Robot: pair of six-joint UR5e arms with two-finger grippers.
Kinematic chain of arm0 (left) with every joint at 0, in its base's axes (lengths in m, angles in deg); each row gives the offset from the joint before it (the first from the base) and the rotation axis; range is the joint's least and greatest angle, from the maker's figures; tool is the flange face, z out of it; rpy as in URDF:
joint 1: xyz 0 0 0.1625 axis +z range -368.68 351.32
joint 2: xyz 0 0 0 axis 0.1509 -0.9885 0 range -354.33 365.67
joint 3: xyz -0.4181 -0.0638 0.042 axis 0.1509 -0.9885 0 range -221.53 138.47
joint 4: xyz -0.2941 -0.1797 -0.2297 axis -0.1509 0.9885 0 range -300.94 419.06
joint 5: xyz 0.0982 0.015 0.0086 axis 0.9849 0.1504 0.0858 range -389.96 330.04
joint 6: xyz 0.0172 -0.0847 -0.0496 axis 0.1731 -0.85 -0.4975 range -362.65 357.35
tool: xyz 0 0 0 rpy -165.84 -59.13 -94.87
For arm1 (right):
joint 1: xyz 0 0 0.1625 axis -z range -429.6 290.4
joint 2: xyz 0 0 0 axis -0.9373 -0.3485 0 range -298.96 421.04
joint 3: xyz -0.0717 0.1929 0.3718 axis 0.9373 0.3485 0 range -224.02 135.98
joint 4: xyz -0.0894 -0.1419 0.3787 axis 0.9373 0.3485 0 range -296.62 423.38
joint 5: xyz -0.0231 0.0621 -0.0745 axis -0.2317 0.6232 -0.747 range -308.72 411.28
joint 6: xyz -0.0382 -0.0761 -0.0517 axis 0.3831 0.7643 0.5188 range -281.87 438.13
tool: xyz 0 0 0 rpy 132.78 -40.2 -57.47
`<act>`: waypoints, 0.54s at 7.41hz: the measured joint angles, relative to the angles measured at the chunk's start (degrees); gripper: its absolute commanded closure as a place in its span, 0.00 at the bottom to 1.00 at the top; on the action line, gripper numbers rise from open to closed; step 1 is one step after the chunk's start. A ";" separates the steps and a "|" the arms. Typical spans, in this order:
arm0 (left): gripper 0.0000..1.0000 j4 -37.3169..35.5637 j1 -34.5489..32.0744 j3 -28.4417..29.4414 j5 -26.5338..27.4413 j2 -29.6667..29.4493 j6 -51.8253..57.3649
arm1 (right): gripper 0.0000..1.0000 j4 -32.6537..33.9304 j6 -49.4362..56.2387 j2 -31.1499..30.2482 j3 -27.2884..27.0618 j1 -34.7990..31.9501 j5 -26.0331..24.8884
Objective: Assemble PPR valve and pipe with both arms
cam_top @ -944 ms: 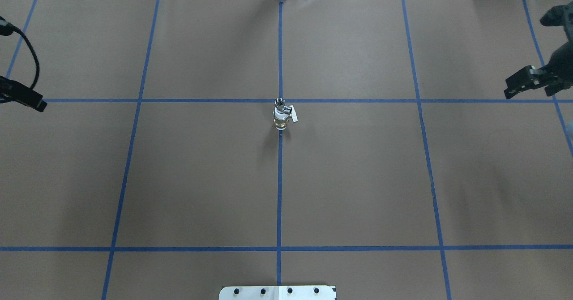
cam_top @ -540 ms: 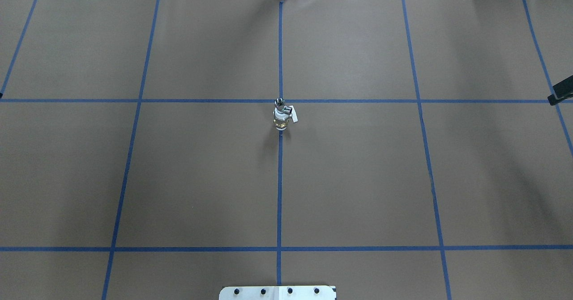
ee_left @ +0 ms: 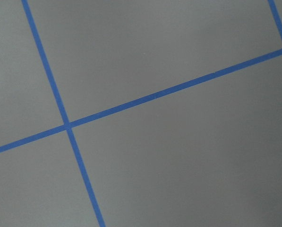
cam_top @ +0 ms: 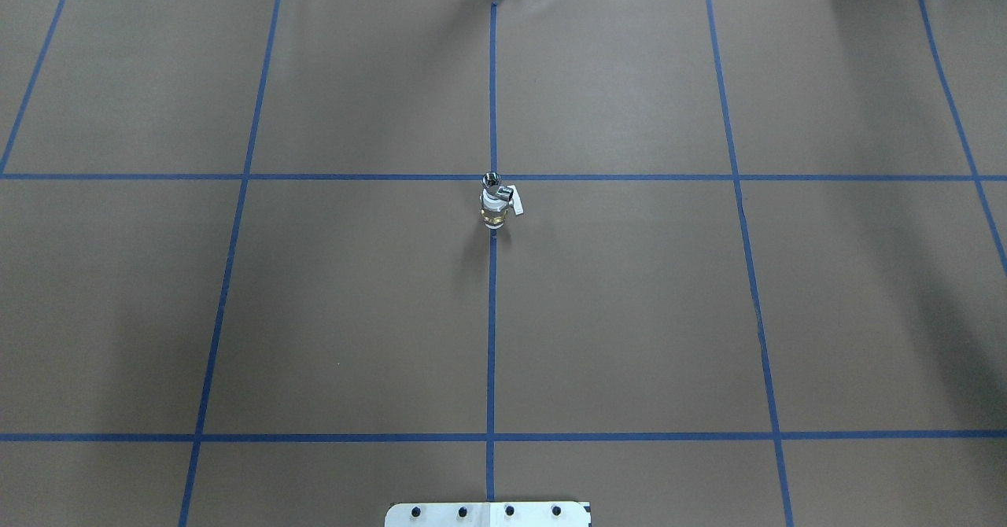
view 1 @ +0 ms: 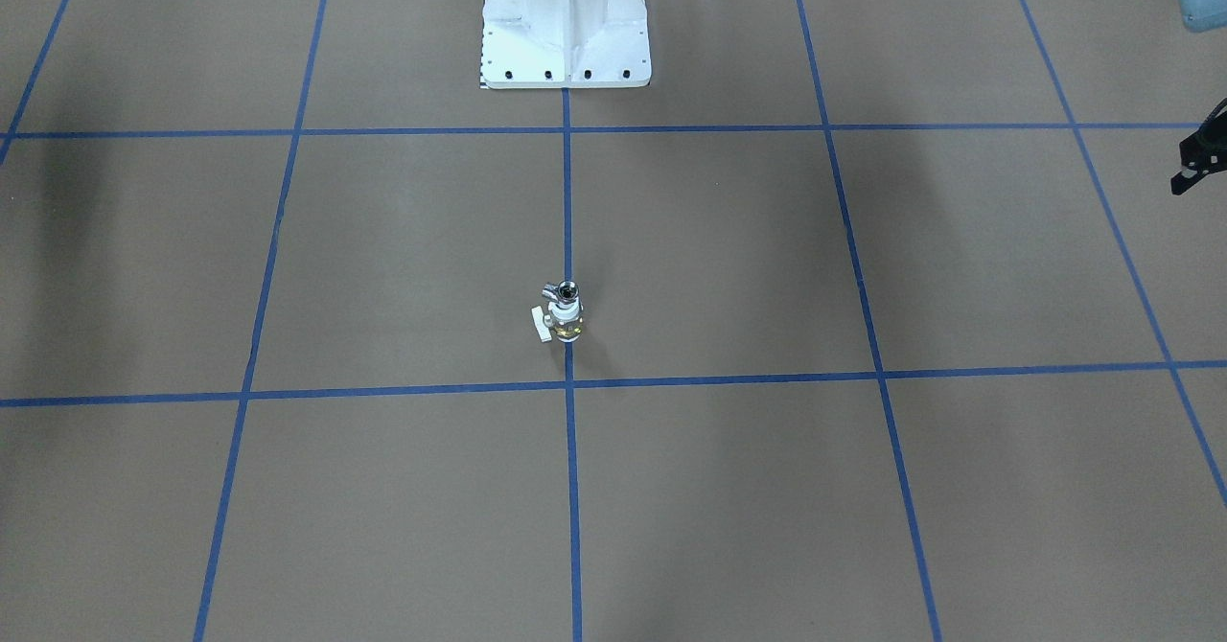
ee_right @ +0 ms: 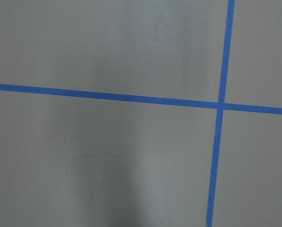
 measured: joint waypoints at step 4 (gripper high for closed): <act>0.01 -0.83 -1.24 1.32 0.10 0.78 -0.15 | 0.00 -0.31 -0.07 -0.38 -0.09 -0.21 -0.02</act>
